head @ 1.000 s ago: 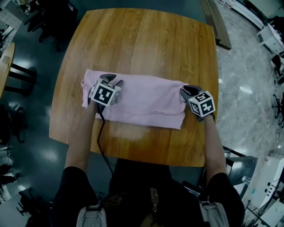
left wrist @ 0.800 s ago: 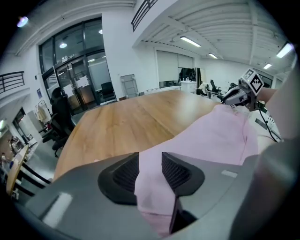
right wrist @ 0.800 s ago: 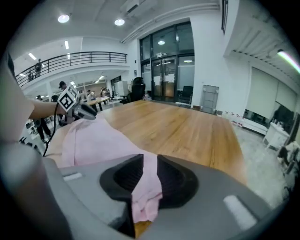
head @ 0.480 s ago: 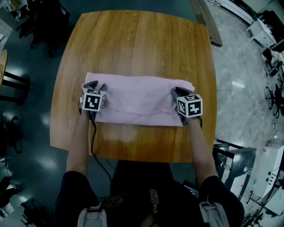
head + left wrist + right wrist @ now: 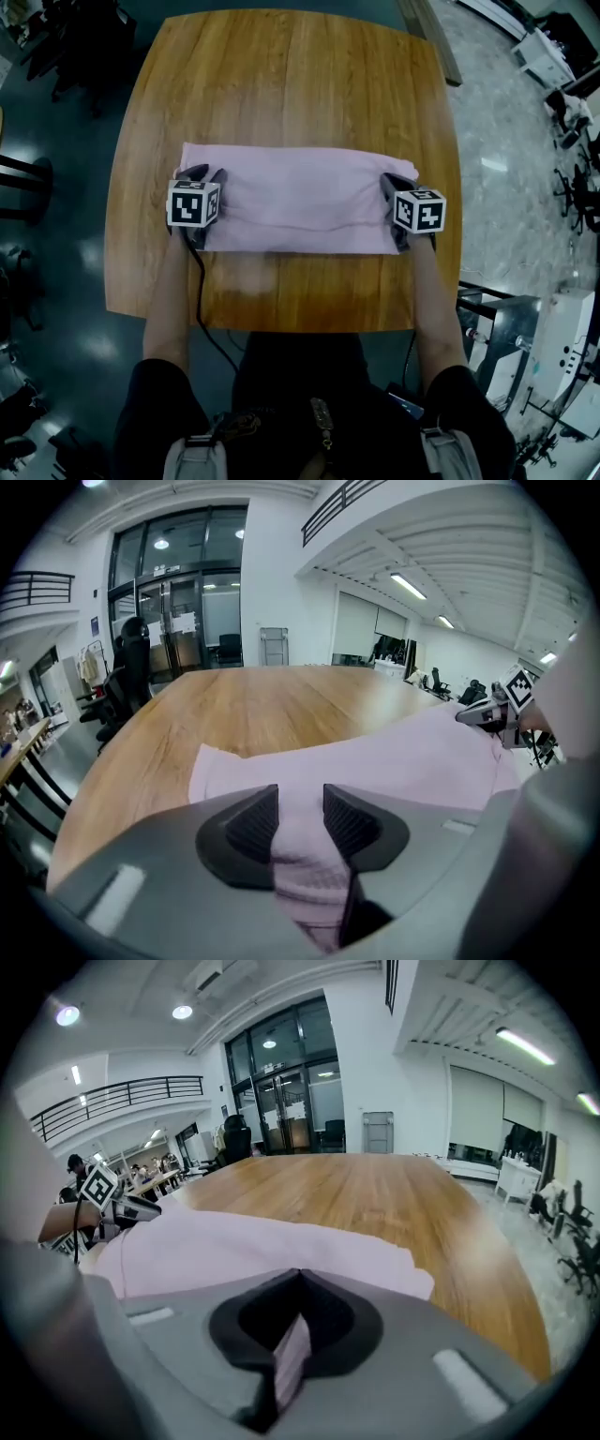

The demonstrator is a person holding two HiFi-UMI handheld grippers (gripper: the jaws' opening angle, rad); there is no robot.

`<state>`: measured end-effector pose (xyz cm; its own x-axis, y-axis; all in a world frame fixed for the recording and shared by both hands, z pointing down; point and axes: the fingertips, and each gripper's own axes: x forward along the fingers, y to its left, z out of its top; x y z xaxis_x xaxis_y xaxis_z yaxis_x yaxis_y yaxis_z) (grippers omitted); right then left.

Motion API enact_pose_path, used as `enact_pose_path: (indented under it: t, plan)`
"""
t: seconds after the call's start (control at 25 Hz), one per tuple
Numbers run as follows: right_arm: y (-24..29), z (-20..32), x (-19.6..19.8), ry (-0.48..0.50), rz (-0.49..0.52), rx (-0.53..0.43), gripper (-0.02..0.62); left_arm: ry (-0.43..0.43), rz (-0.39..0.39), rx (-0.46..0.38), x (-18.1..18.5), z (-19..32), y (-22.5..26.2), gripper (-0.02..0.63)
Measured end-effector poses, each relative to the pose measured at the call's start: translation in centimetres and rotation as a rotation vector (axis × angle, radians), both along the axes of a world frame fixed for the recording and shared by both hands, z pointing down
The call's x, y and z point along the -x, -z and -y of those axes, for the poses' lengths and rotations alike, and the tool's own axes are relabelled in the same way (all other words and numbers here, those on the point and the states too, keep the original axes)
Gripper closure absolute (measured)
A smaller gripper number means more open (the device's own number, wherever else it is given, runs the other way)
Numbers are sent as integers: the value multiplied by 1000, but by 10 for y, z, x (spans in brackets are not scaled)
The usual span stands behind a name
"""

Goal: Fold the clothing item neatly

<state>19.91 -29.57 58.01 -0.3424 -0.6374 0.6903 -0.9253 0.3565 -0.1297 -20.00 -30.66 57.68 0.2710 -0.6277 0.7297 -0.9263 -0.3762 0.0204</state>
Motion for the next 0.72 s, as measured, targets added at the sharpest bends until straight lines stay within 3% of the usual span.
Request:
enact_pose_path:
  t: [0.12, 0.32, 0.52, 0.72]
  plan:
    - [26, -3, -2, -27, 19, -60, 592, -4, 11, -57, -2, -7, 17, 446]
    - [81, -31, 11, -16, 116, -190, 591, -7, -52, -160, -18, -38, 68, 448]
    - [124, -91, 49, 100, 199, -284, 594, -9, -74, -290, -48, -90, 122, 596]
    - [145, -157, 65, 146, 270, -325, 594, -35, -133, -339, -98, -159, 153, 598]
